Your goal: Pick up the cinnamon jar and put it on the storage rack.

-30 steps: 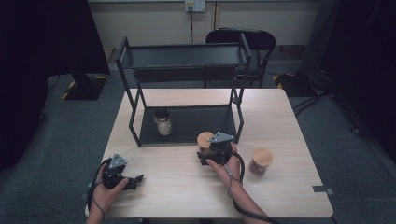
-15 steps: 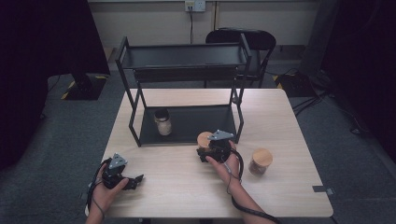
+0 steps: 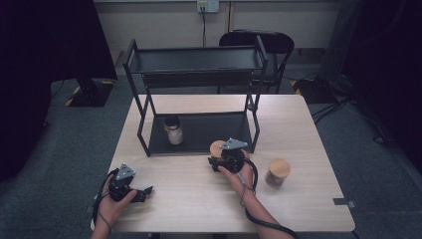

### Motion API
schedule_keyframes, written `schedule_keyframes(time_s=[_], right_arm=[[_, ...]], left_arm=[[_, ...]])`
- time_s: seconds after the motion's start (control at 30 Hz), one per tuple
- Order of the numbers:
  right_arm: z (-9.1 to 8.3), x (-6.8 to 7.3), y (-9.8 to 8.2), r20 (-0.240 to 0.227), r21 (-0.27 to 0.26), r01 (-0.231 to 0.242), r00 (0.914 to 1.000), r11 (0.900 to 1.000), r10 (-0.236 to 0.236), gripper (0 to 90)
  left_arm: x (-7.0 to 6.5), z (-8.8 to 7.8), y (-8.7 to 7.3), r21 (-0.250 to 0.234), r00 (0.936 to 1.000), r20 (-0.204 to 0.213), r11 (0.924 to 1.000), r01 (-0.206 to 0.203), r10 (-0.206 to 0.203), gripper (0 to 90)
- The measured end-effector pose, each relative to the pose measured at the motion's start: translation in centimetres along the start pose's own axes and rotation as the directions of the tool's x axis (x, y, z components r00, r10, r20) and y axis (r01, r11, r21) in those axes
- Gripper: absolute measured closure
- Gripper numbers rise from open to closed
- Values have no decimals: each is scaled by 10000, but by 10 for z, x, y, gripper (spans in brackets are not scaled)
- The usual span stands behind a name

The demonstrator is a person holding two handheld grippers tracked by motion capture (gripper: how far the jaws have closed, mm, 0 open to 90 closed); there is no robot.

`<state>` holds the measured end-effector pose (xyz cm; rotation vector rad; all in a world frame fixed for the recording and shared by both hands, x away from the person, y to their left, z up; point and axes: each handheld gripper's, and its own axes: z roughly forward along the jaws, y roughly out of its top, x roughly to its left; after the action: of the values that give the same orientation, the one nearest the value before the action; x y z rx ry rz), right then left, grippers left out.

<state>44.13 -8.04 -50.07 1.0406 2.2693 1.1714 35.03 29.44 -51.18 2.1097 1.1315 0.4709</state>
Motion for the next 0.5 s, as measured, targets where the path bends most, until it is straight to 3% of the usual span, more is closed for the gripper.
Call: schedule_keyframes(time_s=[0.5], right_arm=[[-1,-2,-2,-82,-164,117,9999,9998,-118,250]], left_arm=[[0,0,0,-7,10000,41,10000,-17,17,4]])
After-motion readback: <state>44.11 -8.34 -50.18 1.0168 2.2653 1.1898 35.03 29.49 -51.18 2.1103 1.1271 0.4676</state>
